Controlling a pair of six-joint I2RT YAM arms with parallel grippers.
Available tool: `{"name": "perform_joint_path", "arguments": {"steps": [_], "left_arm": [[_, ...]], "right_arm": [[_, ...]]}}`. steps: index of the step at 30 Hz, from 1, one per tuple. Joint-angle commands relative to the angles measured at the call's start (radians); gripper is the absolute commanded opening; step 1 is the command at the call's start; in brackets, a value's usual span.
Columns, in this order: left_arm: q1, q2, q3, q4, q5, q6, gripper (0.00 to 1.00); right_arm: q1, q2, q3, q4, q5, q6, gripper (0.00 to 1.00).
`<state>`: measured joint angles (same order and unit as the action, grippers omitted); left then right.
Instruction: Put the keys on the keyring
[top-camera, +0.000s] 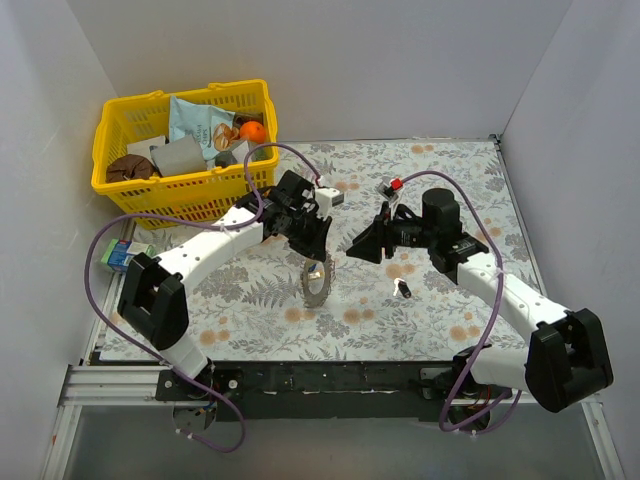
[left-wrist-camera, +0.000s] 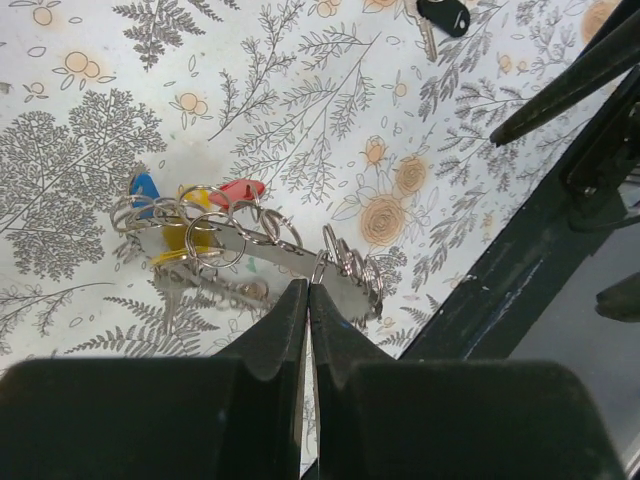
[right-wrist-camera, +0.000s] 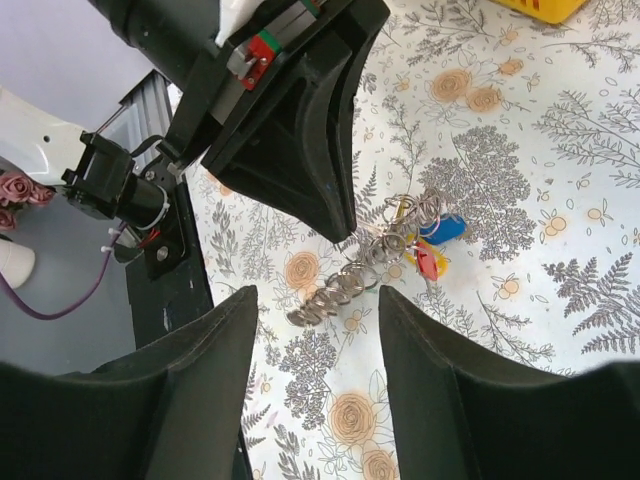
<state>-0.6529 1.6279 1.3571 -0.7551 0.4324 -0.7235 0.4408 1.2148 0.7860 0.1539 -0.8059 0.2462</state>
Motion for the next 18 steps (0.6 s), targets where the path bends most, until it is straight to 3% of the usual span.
{"name": "perform_joint_path", "arguments": {"steps": [1, 5, 12, 18], "left_arm": [[-0.042, -0.019, 0.043, 0.003, -0.092, 0.064, 0.00], [-0.068, -0.025, 0.042, 0.007, -0.116, 0.101, 0.00], [-0.086, -0.094, -0.015, 0.062, -0.089, 0.162, 0.00], [-0.085, -0.135, -0.050, 0.099, -0.038, 0.193, 0.00]], "right_arm": [[-0.008, 0.023, -0.007, 0.035, -0.044, -0.036, 0.56], [-0.008, 0.057, 0.019, 0.035, -0.107, -0.068, 0.55], [-0.008, 0.063, 0.038, -0.007, -0.099, -0.165, 0.62], [-0.007, 0.077, -0.056, 0.174, -0.118, -0.058, 0.57]]}}
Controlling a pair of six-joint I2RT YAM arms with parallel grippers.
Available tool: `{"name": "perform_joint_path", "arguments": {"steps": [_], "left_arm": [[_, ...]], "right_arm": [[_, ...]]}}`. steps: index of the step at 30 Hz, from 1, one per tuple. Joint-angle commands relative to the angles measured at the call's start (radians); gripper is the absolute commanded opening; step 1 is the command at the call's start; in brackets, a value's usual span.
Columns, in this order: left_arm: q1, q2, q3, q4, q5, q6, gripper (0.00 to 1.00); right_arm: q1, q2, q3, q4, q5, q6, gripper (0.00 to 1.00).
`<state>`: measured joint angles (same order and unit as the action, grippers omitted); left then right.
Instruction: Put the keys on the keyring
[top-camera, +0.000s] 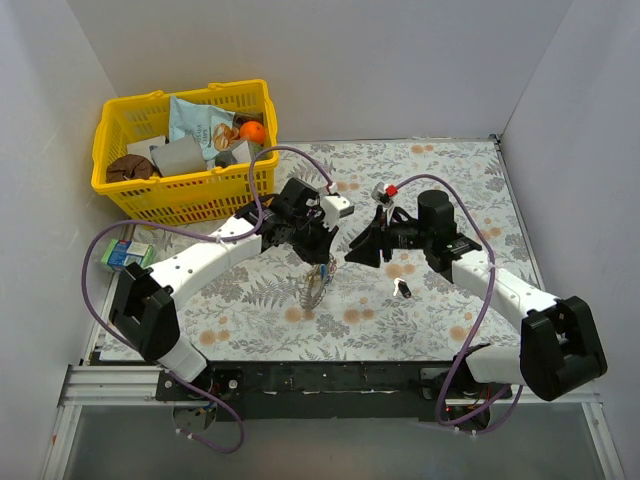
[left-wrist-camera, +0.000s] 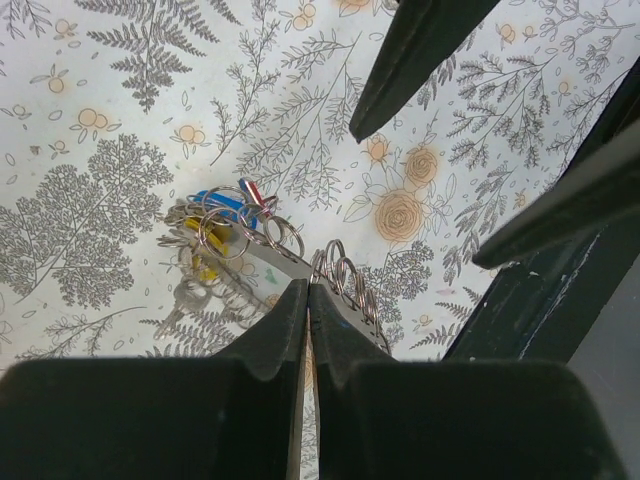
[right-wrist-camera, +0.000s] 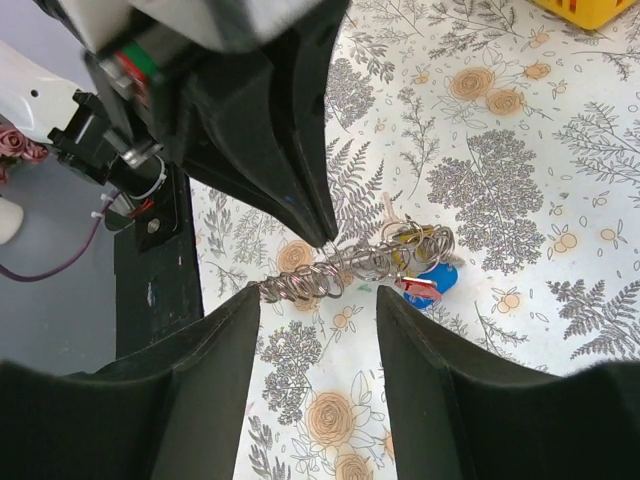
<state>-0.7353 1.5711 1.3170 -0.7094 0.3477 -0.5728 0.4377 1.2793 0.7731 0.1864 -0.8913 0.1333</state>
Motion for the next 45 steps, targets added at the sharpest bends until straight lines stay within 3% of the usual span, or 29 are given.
{"name": "perform_joint_path", "arguments": {"steps": [1, 5, 28, 36, 39, 45], "left_arm": [[-0.004, -0.082, -0.010, 0.053, 0.054, 0.045, 0.00], [-0.004, -0.077, -0.018, 0.053, 0.051, 0.044, 0.00], [-0.013, -0.080, -0.035, 0.056, 0.073, 0.037, 0.00], [-0.013, -0.095, -0.041, 0.054, 0.071, 0.050, 0.00], [-0.013, -0.095, -0.039, 0.053, 0.068, 0.050, 0.00], [-0.013, -0.094, -0.039, 0.048, 0.065, 0.047, 0.00]], "right_arm": [[-0.004, 0.015, -0.054, 0.172, -0.034, 0.071, 0.57], [0.007, 0.025, -0.087, 0.277, -0.020, 0.098, 0.56], [0.108, 0.124, -0.034, 0.251, 0.003, 0.035, 0.44], [0.108, 0.138, -0.011, 0.249, 0.006, 0.032, 0.33], [0.107, 0.153, -0.003, 0.245, -0.015, 0.035, 0.24], [0.107, 0.157, -0.008, 0.217, -0.037, 0.016, 0.19]]}}
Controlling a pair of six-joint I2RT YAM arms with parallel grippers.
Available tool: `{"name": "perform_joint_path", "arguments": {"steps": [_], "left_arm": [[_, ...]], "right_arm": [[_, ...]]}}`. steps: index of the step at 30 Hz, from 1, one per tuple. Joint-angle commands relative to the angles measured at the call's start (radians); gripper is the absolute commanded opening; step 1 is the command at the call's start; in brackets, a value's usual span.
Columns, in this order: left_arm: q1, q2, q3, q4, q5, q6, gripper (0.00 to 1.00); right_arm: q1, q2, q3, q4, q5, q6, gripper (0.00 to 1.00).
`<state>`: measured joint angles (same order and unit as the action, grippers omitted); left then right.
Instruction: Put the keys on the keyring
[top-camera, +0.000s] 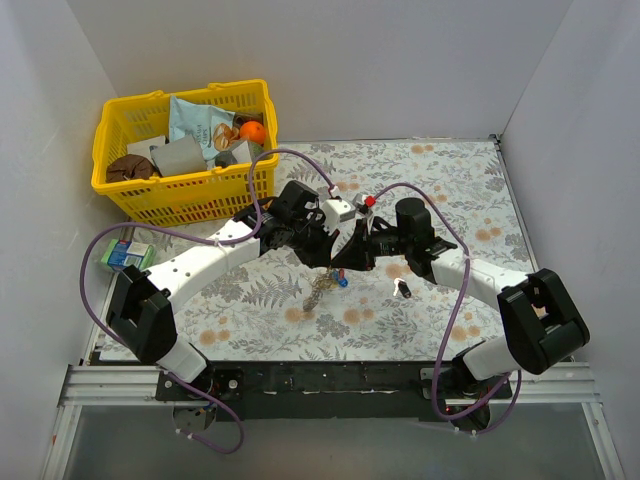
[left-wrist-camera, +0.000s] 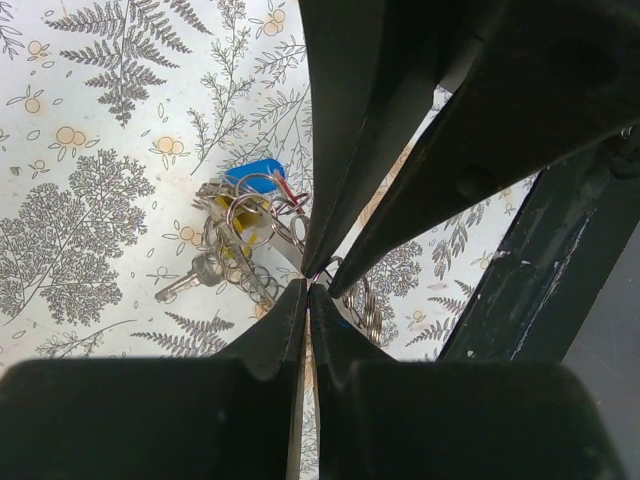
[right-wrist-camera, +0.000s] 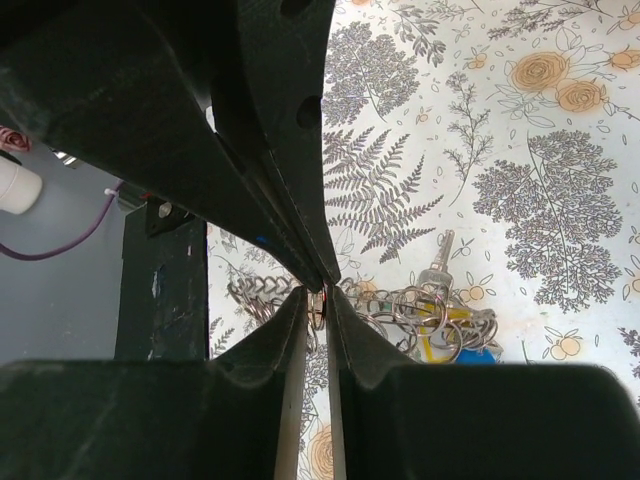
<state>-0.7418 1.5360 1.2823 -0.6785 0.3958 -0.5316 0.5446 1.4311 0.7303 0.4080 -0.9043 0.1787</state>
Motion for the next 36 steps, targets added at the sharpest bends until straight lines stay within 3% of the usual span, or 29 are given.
{"name": "perform_joint_path", "arguments": {"steps": [1, 4, 6, 18, 21, 26, 30, 36], "left_arm": [[-0.007, -0.056, -0.001, 0.019, 0.021, 0.007, 0.00], [-0.007, -0.056, 0.002, 0.016, 0.031, 0.008, 0.00], [-0.007, -0.054, 0.005, 0.017, 0.031, 0.007, 0.00], [-0.007, -0.062, 0.020, 0.017, 0.018, 0.005, 0.00], [-0.007, -0.069, 0.020, 0.033, 0.012, -0.004, 0.14], [-0.007, -0.099, -0.011, 0.083, -0.031, -0.074, 0.52], [-0.005, -0.140, -0.046, 0.138, -0.081, -0.129, 0.71], [0.009, -0.178, -0.119, 0.270, -0.101, -0.218, 0.74]], "right_arm": [[0.000, 0.000, 0.034, -0.011, -0.024, -0.033, 0.19], [0.000, -0.005, 0.024, -0.011, -0.022, -0.033, 0.15], [0.000, -0.001, 0.024, -0.012, -0.024, -0.031, 0.02], [0.002, -0.001, 0.049, -0.067, 0.002, -0.061, 0.01], [0.000, -0.012, 0.049, -0.071, 0.037, -0.067, 0.01], [0.002, -0.069, 0.002, 0.012, 0.099, -0.041, 0.01], [0.002, -0.098, -0.058, 0.116, 0.139, 0.001, 0.01], [0.000, -0.142, -0.179, 0.342, 0.182, 0.057, 0.01]]}}
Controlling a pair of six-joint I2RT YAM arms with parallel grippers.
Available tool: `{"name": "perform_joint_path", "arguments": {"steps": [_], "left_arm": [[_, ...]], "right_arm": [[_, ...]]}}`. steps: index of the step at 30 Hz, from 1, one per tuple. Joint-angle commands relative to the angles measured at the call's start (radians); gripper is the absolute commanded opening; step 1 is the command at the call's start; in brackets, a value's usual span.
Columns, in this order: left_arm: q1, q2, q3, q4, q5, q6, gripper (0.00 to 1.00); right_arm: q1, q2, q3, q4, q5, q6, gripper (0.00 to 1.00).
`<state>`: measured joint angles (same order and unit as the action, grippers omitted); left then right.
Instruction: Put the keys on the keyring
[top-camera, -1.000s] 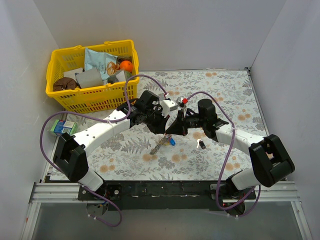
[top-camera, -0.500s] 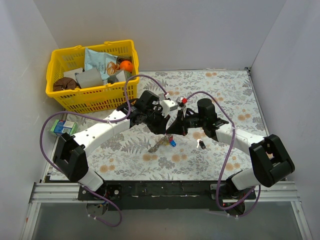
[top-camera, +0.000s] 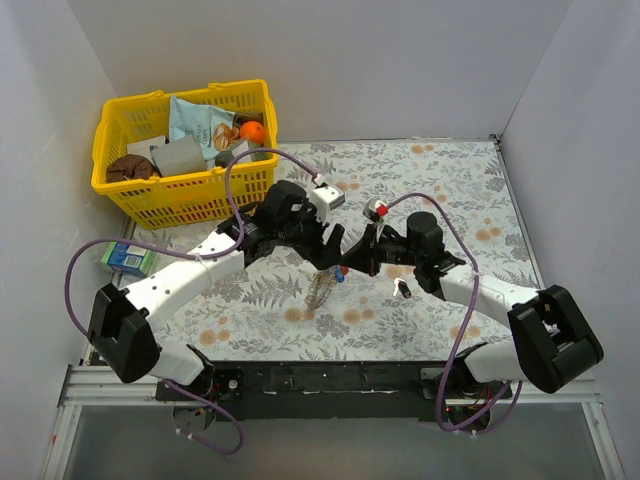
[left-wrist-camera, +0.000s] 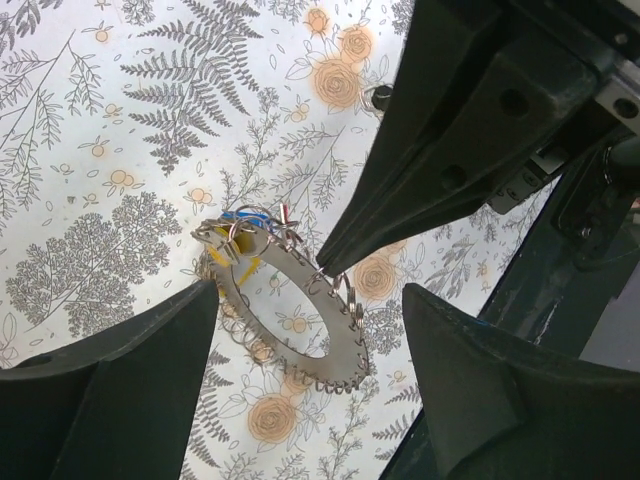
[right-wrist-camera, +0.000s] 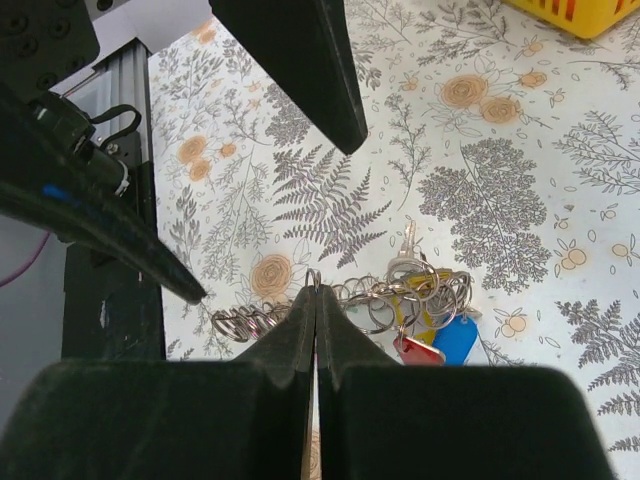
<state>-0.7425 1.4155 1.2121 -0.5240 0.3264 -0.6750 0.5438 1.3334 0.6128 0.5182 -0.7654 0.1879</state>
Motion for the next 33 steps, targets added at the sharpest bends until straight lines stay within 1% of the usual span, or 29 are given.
{"name": "perform_joint_path", "arguments": {"steps": [1, 3, 7, 8, 9, 10, 11, 12, 13, 15, 16, 19, 20, 22, 24, 27, 33], "left_arm": [[0.012, -0.069, -0.087, 0.158, -0.029, -0.086, 0.74], [0.022, -0.081, -0.120, 0.200, -0.007, -0.112, 0.74], [0.038, -0.138, -0.226, 0.361, -0.004, -0.178, 0.75], [0.043, -0.176, -0.273, 0.392, -0.007, -0.195, 0.75], [0.051, -0.196, -0.299, 0.425, -0.021, -0.213, 0.77], [0.057, -0.222, -0.324, 0.496, -0.026, -0.250, 0.81], [0.063, -0.272, -0.383, 0.519, -0.027, -0.265, 0.82], [0.072, -0.303, -0.411, 0.579, -0.026, -0.276, 0.82], [0.077, -0.331, -0.446, 0.658, -0.003, -0.284, 0.82], [0.083, -0.415, -0.535, 0.731, 0.005, -0.304, 0.86], [0.083, -0.438, -0.561, 0.798, 0.020, -0.305, 0.86], [0.086, -0.501, -0.643, 0.870, 0.031, -0.308, 0.86], [0.086, -0.504, -0.655, 0.874, 0.034, -0.307, 0.86], [0.086, -0.500, -0.671, 0.872, 0.039, -0.304, 0.80], [0.086, -0.497, -0.665, 0.855, 0.036, -0.301, 0.79], [0.086, -0.530, -0.632, 0.799, 0.001, -0.275, 0.79], [0.086, -0.628, -0.625, 0.722, -0.090, -0.229, 0.82]], "right_arm": [[0.002, -0.049, -0.074, 0.253, 0.052, 0.054, 0.01], [0.002, -0.056, -0.102, 0.331, 0.064, 0.079, 0.01], [0.002, -0.042, -0.151, 0.434, 0.063, 0.139, 0.01], [0.002, -0.036, -0.157, 0.454, 0.060, 0.153, 0.01], [0.001, -0.033, -0.163, 0.498, 0.058, 0.182, 0.01], [0.001, -0.031, -0.174, 0.525, 0.057, 0.194, 0.01], [0.002, -0.028, -0.179, 0.552, 0.058, 0.209, 0.01], [0.002, -0.028, -0.185, 0.607, 0.060, 0.228, 0.01], [0.002, -0.025, -0.188, 0.640, 0.061, 0.261, 0.01], [0.001, -0.020, -0.193, 0.710, 0.061, 0.291, 0.01], [0.001, -0.016, -0.193, 0.726, 0.060, 0.314, 0.01], [0.002, 0.007, -0.193, 0.773, 0.057, 0.334, 0.01], [0.002, 0.010, -0.199, 0.784, 0.055, 0.341, 0.01], [0.002, 0.024, -0.206, 0.813, 0.057, 0.349, 0.01], [0.002, 0.038, -0.208, 0.835, 0.072, 0.352, 0.01], [0.007, 0.095, -0.176, 0.845, 0.066, 0.355, 0.01], [0.062, 0.210, -0.030, 0.836, 0.044, 0.363, 0.01]]}}
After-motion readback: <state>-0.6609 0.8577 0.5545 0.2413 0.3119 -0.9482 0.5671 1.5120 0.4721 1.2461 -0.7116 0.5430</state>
